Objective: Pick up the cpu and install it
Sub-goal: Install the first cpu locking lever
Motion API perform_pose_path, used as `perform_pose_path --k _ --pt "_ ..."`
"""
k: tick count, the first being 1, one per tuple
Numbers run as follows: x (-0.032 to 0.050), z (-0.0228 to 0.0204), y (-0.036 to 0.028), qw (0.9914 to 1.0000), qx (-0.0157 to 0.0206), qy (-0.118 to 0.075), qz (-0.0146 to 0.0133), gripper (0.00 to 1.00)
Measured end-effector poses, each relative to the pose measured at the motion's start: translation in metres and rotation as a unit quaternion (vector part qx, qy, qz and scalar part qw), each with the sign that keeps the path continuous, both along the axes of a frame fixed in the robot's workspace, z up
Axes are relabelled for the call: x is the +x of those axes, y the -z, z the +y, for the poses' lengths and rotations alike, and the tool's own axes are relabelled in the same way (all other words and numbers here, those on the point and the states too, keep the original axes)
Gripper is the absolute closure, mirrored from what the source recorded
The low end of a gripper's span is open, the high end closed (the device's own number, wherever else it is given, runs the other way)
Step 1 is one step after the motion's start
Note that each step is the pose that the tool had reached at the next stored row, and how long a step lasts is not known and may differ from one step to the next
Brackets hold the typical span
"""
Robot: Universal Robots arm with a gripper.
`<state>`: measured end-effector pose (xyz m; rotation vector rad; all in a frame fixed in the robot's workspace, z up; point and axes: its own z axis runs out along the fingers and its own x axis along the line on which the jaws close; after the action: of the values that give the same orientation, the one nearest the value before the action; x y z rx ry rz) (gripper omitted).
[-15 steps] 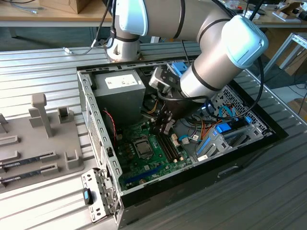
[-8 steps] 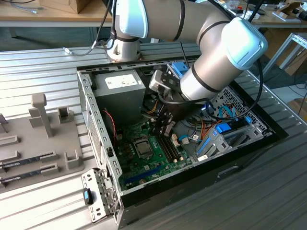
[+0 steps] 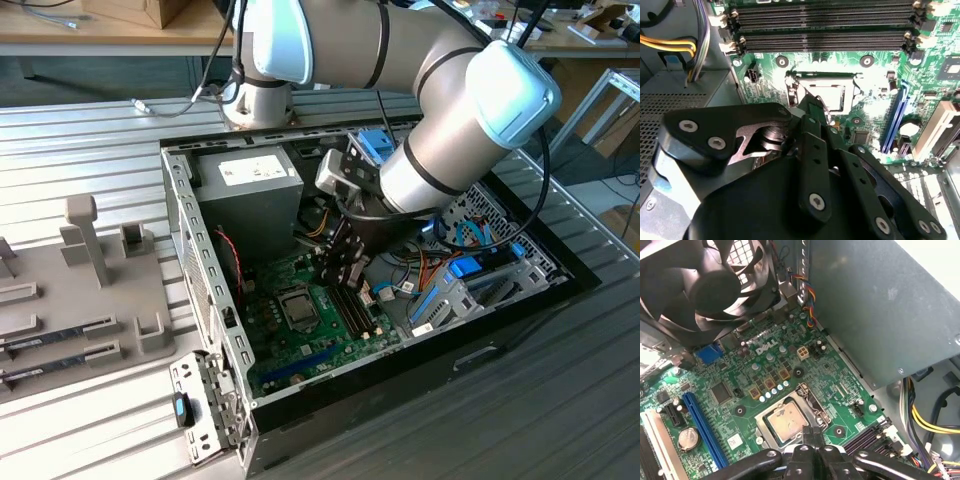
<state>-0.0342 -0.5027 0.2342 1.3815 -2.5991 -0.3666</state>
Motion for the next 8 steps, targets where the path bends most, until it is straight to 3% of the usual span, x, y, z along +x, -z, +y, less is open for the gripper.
perform_pose_path --k 8 --pt "0.0035 -0.0043 0.0022 1.0 -0.0004 -0.002 0.0001 0.89"
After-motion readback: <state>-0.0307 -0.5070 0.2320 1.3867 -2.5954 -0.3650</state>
